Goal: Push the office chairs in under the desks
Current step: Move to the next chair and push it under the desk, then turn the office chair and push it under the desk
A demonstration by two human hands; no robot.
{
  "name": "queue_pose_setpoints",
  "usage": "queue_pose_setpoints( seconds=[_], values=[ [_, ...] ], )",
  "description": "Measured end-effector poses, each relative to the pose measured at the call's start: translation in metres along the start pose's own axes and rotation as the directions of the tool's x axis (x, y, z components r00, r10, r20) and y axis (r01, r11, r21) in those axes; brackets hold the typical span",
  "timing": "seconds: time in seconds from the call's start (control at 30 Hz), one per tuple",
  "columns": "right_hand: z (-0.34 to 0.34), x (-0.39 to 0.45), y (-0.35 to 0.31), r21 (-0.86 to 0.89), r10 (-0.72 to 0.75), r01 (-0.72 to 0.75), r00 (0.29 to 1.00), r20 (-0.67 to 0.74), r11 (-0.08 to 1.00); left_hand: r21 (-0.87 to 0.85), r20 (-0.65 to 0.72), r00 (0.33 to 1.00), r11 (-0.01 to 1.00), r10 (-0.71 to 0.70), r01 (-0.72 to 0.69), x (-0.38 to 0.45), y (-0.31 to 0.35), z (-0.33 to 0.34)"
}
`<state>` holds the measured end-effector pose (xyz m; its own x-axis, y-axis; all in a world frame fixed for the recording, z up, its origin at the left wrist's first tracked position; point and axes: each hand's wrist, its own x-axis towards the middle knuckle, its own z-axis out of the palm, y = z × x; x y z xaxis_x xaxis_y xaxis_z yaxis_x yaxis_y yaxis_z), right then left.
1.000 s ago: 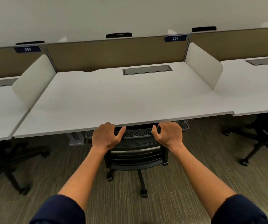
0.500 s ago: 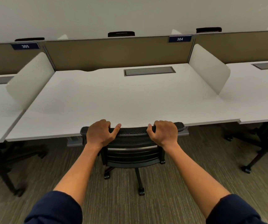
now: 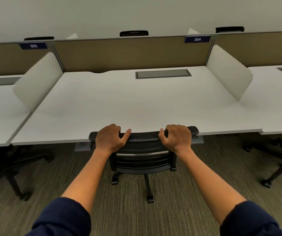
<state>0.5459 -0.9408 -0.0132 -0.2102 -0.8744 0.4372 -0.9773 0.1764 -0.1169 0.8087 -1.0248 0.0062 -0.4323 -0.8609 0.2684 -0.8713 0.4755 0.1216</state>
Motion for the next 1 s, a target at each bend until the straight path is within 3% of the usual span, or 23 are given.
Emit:
queue_pose_setpoints(
  seconds=[0.2, 0.43, 0.8, 1.0],
  values=[
    [-0.005, -0.001, 0.0, 0.0, -0.016, 0.016, 0.998, 0.06, 1.0, -0.034, 0.089, 0.996, 0.999, -0.013, 0.016, 0.002, -0.001, -0.003],
    [-0.011, -0.015, 0.003, 0.069, -0.049, 0.047, 0.998, 0.032, 0.996, 0.013, 0.062, 0.998, 1.0, -0.01, 0.009, -0.028, 0.017, -0.007],
    [-0.056, -0.102, 0.001, 0.03, -0.042, 0.038, 0.988, 0.15, 0.999, -0.017, 0.056, 0.998, 0.999, 0.032, -0.031, -0.107, 0.066, -0.03],
    [-0.094, -0.166, 0.001, 0.02, 0.013, -0.015, 0.992, 0.128, 1.0, -0.028, 0.055, 0.993, 0.994, 0.103, -0.101, -0.167, 0.098, -0.041]
  ],
)
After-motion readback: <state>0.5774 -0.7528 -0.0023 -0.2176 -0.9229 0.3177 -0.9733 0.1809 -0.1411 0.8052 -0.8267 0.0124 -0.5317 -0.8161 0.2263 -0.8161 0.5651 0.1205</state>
